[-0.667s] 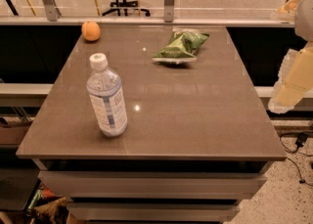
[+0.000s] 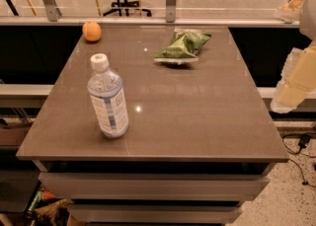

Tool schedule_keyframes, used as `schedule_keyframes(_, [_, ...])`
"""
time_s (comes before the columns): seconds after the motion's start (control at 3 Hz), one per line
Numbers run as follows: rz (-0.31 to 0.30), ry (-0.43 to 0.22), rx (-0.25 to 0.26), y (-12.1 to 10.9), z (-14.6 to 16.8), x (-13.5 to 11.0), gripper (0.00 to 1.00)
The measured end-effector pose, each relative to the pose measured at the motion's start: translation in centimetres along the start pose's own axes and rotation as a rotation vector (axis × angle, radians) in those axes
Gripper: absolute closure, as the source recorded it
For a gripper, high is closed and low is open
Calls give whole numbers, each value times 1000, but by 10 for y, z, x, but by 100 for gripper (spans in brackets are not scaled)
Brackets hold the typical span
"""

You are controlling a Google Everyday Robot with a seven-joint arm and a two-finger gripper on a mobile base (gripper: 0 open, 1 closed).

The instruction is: Move blue plastic bottle near orange

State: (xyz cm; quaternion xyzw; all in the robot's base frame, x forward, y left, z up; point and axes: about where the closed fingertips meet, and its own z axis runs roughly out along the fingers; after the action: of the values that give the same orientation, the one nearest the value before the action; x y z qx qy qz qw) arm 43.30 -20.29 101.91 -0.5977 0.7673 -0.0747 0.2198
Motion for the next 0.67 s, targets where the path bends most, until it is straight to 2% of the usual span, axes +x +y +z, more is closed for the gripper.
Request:
schedule_keyframes(0.33, [46, -76, 9, -1, 2, -5, 0])
schedule_keyframes(0.67, [101, -213, -5, -4, 17, -7, 0])
